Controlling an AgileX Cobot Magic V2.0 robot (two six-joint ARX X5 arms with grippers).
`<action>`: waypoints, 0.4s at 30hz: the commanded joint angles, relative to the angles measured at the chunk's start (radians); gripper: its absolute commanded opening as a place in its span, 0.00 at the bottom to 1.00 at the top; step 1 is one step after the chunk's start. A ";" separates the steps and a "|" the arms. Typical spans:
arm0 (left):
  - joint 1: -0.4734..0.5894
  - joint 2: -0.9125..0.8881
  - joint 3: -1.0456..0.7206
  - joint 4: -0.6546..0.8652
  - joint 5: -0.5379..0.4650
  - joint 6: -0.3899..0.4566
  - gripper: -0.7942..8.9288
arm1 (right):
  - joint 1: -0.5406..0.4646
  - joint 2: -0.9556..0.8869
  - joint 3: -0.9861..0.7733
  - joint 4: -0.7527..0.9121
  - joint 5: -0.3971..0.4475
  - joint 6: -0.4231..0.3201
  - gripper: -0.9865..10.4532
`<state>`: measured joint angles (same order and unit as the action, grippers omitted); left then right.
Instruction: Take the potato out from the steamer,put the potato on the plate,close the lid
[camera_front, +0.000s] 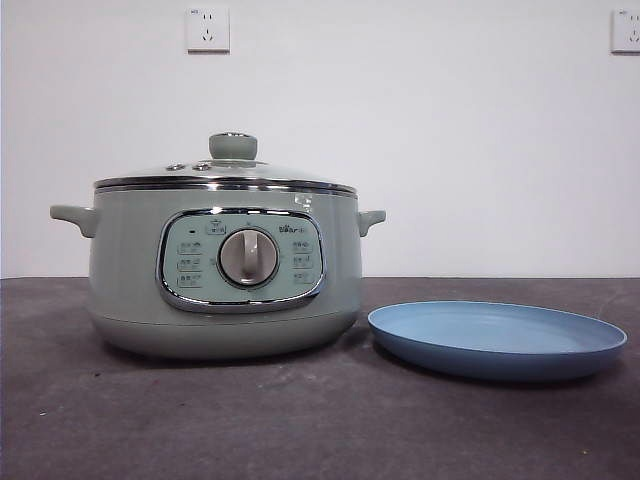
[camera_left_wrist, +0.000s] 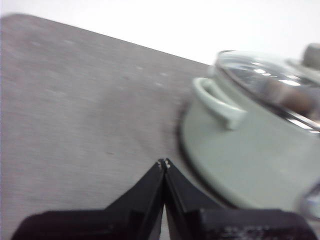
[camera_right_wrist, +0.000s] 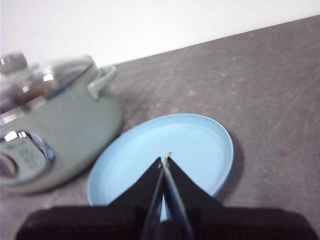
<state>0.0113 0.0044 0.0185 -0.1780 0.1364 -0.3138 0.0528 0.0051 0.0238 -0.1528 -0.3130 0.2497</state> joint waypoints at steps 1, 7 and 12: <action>0.001 -0.003 0.001 -0.003 0.111 -0.060 0.07 | 0.002 -0.003 -0.007 0.019 -0.002 0.141 0.08; 0.001 0.004 0.103 -0.058 0.159 -0.061 0.07 | 0.002 0.006 0.058 0.016 -0.002 0.233 0.08; 0.001 0.068 0.232 -0.137 0.192 -0.052 0.07 | 0.002 0.073 0.165 -0.010 -0.006 0.232 0.08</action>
<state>0.0113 0.0593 0.2375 -0.3088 0.3172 -0.3679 0.0528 0.0696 0.1730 -0.1627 -0.3149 0.4660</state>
